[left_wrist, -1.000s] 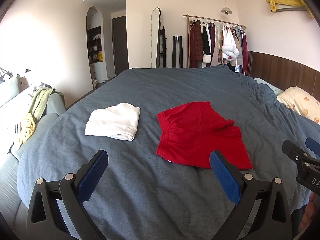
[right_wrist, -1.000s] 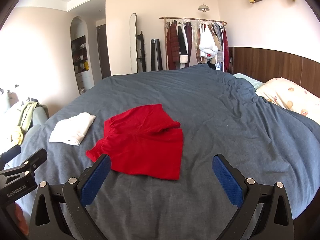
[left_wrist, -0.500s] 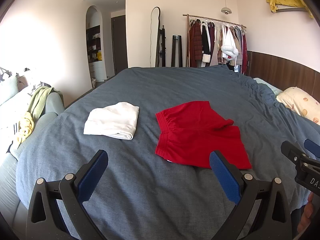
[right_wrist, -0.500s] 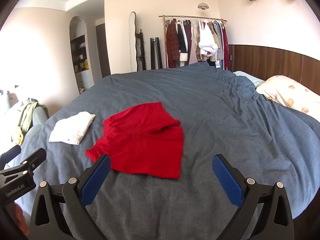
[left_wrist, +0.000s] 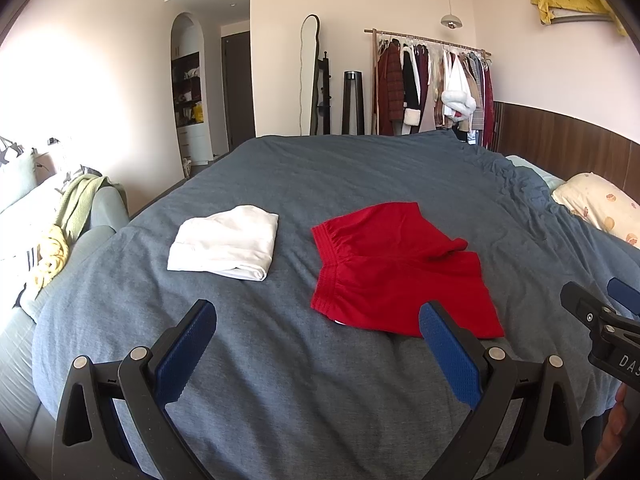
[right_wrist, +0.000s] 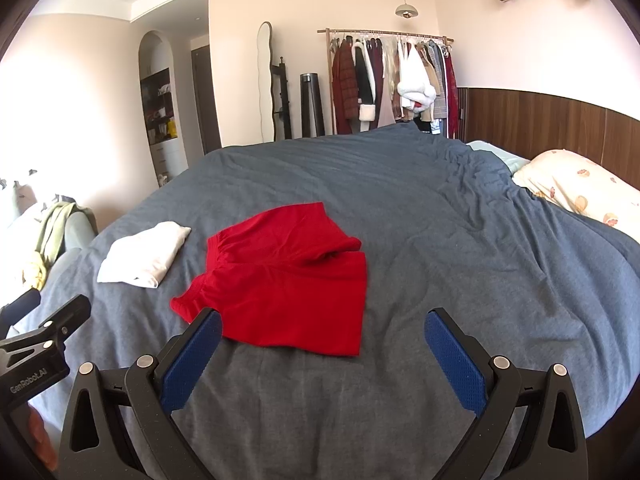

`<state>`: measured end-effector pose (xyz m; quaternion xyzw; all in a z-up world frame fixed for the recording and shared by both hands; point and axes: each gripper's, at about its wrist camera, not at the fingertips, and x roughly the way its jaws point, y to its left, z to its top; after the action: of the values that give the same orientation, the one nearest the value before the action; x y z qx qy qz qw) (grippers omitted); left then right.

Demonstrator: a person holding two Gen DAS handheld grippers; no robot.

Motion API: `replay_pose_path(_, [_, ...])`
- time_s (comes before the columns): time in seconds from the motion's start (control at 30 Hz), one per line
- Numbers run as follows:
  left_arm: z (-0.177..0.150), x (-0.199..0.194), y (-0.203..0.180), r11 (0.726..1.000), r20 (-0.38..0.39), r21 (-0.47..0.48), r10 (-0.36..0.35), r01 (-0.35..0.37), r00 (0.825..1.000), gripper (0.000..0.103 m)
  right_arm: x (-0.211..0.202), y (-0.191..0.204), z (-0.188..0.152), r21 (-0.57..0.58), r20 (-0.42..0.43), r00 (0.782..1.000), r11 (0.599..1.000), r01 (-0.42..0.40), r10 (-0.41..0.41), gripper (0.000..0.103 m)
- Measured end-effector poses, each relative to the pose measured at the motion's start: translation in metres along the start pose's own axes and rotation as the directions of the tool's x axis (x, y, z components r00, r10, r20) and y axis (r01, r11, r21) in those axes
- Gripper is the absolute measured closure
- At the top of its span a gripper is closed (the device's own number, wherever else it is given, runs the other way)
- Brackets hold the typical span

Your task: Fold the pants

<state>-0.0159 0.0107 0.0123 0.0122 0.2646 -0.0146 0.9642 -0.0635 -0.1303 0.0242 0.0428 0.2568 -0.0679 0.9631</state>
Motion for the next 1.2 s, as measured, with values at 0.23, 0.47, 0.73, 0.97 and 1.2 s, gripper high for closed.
replay_pose_path(0.23, [0.0, 0.0, 0.0, 1.0, 0.0, 0.001, 0.0, 0.0, 1.0, 0.0, 0.0, 0.0, 0.0, 0.0, -0.001, 1.0, 1.0, 0.001, -0.001, 0.001])
replay_pose_path(0.47, [-0.001, 0.0, -0.001, 1.0, -0.002, 0.001, 0.0, 0.0, 1.0, 0.0, 0.001, 0.0, -0.001, 0.0, -0.004, 1.0, 1.0, 0.0, 0.0, 0.001])
replay_pose_path(0.73, [-0.005, 0.006, 0.001, 1.0, -0.014, 0.007, 0.005, -0.004, 1.0, 0.0, 0.01, 0.002, -0.006, 0.0, -0.034, 0.999, 1.0, 0.001, -0.001, 0.001])
replay_pose_path(0.97, [-0.016, 0.023, 0.001, 0.997, -0.031, 0.058, 0.058, -0.056, 0.998, 0.0, 0.026, 0.004, -0.011, -0.016, -0.095, 0.995, 0.999, 0.032, -0.033, 0.001])
replay_pose_path(1.2, [-0.023, 0.038, -0.004, 0.992, -0.04, 0.112, 0.069, -0.064, 0.997, 0.004, 0.045, 0.007, -0.018, -0.059, -0.155, 0.987, 0.998, 0.029, -0.038, 0.002])
